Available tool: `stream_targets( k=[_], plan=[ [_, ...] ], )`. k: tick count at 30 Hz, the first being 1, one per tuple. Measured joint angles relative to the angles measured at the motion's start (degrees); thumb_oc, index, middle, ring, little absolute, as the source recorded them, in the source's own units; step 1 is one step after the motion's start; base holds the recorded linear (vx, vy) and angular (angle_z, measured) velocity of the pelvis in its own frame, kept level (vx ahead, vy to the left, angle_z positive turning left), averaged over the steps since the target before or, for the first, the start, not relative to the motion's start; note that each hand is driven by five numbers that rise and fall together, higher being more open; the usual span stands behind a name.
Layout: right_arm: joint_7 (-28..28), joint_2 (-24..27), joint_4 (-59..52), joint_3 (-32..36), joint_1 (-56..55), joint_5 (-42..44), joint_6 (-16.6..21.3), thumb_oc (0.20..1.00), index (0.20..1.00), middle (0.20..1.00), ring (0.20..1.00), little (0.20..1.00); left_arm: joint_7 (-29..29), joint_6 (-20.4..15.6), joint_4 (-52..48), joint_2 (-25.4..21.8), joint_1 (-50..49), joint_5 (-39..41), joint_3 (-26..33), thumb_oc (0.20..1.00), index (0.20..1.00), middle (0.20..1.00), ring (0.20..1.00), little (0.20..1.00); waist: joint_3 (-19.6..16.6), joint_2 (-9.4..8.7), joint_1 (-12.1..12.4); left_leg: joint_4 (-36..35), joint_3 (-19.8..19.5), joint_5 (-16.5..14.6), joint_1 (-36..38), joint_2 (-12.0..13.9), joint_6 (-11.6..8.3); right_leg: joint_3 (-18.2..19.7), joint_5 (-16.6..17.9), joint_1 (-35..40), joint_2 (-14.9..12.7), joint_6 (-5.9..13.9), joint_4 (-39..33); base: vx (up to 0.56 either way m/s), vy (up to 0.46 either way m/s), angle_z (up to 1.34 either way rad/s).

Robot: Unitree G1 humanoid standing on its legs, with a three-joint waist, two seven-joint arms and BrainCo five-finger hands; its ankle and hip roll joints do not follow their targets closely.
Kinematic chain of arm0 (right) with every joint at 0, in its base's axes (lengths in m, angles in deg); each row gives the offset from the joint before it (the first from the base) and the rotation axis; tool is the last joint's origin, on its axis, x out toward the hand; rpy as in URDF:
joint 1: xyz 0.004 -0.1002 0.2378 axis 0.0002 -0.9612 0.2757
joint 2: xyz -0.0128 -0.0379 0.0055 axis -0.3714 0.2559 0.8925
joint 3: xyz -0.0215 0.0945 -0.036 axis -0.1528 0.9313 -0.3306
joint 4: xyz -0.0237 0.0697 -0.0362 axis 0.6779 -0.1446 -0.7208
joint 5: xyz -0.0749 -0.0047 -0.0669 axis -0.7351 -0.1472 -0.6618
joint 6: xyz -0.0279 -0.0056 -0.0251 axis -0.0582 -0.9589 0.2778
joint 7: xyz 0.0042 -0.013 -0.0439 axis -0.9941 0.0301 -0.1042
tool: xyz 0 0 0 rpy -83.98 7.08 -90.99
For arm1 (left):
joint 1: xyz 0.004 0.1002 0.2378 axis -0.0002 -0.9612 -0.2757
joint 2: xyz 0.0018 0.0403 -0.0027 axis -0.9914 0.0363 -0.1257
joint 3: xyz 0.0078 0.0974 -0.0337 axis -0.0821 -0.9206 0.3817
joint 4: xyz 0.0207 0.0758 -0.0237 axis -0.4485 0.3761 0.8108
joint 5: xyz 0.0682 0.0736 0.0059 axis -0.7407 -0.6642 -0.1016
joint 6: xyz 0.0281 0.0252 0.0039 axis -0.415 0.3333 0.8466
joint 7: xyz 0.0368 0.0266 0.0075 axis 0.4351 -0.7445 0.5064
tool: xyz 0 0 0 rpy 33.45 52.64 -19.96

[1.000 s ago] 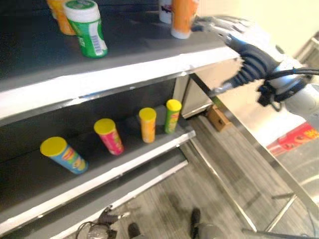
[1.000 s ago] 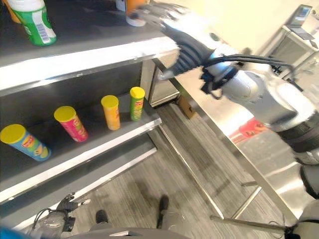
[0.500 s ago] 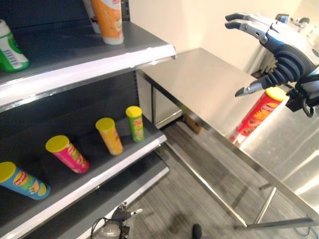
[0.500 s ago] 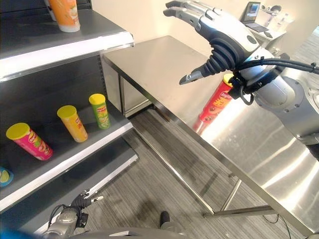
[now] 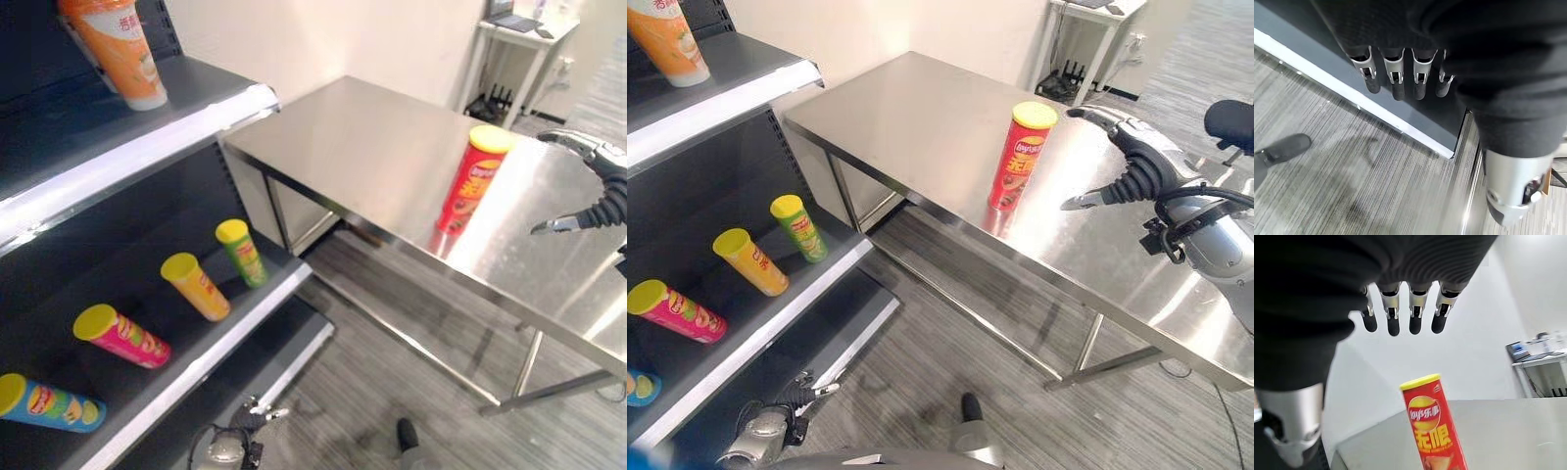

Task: Put the goods on the table back onto the shelves and tidy them up.

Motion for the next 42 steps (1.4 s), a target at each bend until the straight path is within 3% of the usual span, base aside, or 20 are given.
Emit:
stream_targets(
  k=[11,21,35,37,38,42],
  plan=[
    [1.4,-0.3,3.41,0.2,0.16,-2.55,-0.62,1.0,1.0,1.0,1.0,1.0,0.3,0.06,-0.11,0.04,-1.91,0.08,1.22,1.0,1.0,1.0,1.0,1.0,-0.25,0.47,2.5,-0.1,-0.11,-0.04,-0.09,0.3,0.11,-0.43,-0.27,0.38,0.17,0.35,-0.02,0.0,-0.004,0.01],
    [2.06,-0.29,15.29,-2.57,3.07,-2.29,-2.75,1.0,1.0,1.0,1.0,1.0,-0.07,0.07,-0.17,0.04,-2.02,0.55,1.1,1.0,1.0,1.0,1.0,1.0,-1.34,2.43,3.22,0.19,-1.69,0.32,-0.56,1.19,0.58,-2.09,-0.52,1.09,0.99,0.09,-0.04,-0.01,-0.044,0.07],
    [0.21,-2.67,17.94,-6.66,7.57,1.24,-2.62,1.0,1.0,1.0,1.0,1.0,-1.21,0.13,-0.14,0.05,-3.94,0.55,1.17,1.0,1.0,1.0,1.0,1.0,-1.02,2.15,5.79,0.2,-3.38,0.71,-1.23,1.78,1.07,-3.75,-0.73,1.75,1.55,-0.28,-0.04,0.0,-0.017,0.05],
    [0.16,-4.74,20.61,-7.17,9.38,1.62,-2.65,1.0,1.0,1.0,1.0,1.0,-1.22,0.13,-0.14,0.06,-3.92,0.56,1.12,1.0,1.0,1.0,1.0,1.0,-0.9,1.97,5.86,0.2,-3.56,0.72,-1.21,1.78,1.07,-3.94,-0.81,1.9,1.55,-0.41,-0.04,0.0,-0.019,0.04],
    [-0.01,-4.99,23.9,-9.42,11.3,2.24,-3.3,1.0,1.0,1.0,1.0,1.0,-1.2,0.1,-0.15,0.06,-3.62,0.63,1.23,1.0,1.0,1.0,1.0,1.0,0.23,2.53,7.49,0.2,-4.64,0.76,-1.59,1.77,1.0,-5.16,-1.14,2.29,1.46,-0.24,-0.04,0.0,0.0,0.0],
    [-0.27,-4.99,23.11,-16.01,16.81,2.12,-3.88,1.0,1.0,1.0,1.0,1.0,-1.05,0.07,0.23,0.06,-1.69,0.72,1.9,1.0,1.0,1.0,1.0,1.0,0.51,2.18,7.52,0.2,-4.83,0.87,-1.07,1.57,0.8,-5.59,-0.86,3.04,1.21,-0.59,-0.03,0.0,0.004,0.04]
  ],
)
